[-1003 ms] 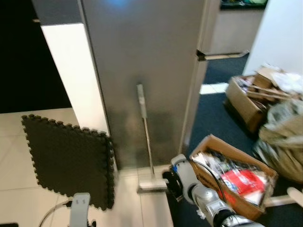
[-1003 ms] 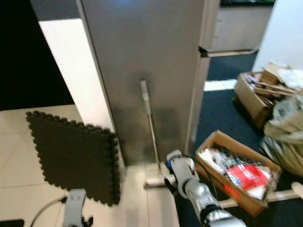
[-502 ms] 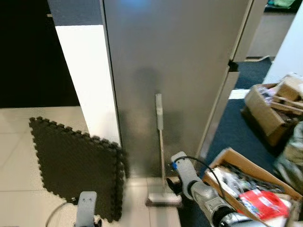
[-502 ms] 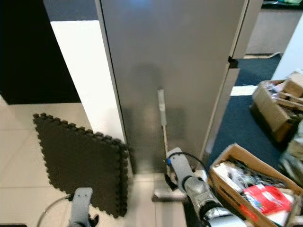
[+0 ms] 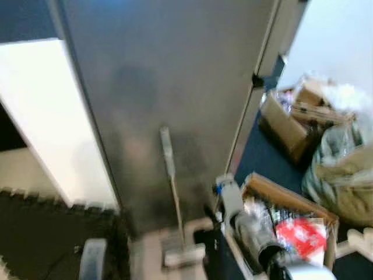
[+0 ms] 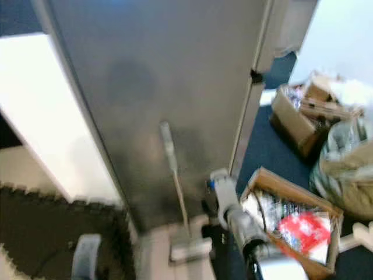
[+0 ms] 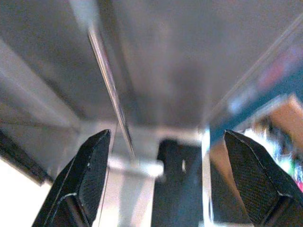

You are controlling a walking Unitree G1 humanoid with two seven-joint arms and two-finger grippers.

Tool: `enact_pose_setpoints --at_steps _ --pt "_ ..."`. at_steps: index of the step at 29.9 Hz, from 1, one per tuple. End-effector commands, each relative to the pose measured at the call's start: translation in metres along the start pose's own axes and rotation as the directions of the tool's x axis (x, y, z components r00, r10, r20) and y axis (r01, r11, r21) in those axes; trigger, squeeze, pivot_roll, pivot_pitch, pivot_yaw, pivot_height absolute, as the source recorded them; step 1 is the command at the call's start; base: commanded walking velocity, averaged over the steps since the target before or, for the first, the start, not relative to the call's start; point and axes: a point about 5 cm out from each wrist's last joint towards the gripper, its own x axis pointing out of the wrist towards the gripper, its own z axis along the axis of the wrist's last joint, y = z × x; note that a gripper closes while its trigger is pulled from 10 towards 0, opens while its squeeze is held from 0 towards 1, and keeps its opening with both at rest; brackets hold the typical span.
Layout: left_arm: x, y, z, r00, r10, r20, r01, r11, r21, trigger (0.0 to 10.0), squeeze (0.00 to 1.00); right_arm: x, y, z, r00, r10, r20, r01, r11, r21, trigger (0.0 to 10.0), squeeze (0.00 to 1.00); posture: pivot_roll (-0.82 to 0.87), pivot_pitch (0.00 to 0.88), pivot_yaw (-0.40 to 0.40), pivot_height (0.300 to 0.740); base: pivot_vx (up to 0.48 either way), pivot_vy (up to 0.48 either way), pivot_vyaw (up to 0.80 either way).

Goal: Sweep floor

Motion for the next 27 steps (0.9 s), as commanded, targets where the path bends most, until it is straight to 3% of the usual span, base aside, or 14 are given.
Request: enact_pose_setpoints --at_steps 1,5,11,14,19,25,27 --pt "-0.002 0.004 -0.009 0.999 0.031 -0.039 -0.031 0.999 0.014 10.0 0.0 0.007 0.02 0.015 0.994 0.089 0.069 -0.089 0.996 -0.008 10.0 0.0 0.0 0.013 -0.011 0.74 0.352 0.0 0.0" --pt "0.001 -0.007 -0.002 0.998 0.039 -0.044 -0.039 0.999 0.008 10.0 0.0 0.01 0.032 0.029 0.976 0.182 0.117 -0.178 0.983 -0.042 10.0 0.0 0.0 0.015 -0.01 0.74 0.237 0.0 0.0" --pt "0.002 -0.008 0.0 0.999 0.02 -0.046 -0.02 1.0 -0.01 10.0 0.0 0.012 0.037 0.037 0.965 0.218 0.143 -0.213 0.976 -0.048 10.0 0.0 0.0 0.016 -0.01 0.74 0.0 0.0 0.0" --pt "0.001 -0.004 -0.002 0.998 0.022 -0.053 -0.022 1.0 -0.011 10.0 0.0 0.012 0.037 0.04 0.961 0.231 0.151 -0.226 0.973 -0.052 10.0 0.0 0.0 0.017 -0.012 0.74 0.0 -0.48 0.0" --pt "0.0 0.007 -0.005 0.997 0.055 -0.059 -0.057 0.998 -0.017 10.0 0.0 0.012 0.036 0.048 0.948 0.266 0.175 -0.258 0.964 -0.071 10.0 0.0 0.0 0.017 -0.016 0.74 0.0 0.0 0.0" --pt "0.002 0.004 0.003 0.997 0.065 -0.043 -0.065 0.998 0.012 10.0 0.0 0.011 0.054 0.059 0.876 0.436 0.206 -0.425 0.9 -0.097 10.0 0.0 -0.01 0.018 -0.025 0.74 0.0 0.0 0.0" --pt "0.002 0.003 0.004 0.997 0.07 -0.041 -0.069 0.997 0.019 10.0 0.0 0.01 0.067 0.058 0.822 0.542 0.174 -0.521 0.839 -0.156 10.0 0.0 0.0 0.02 -0.029 0.74 0.0 0.0 0.0"
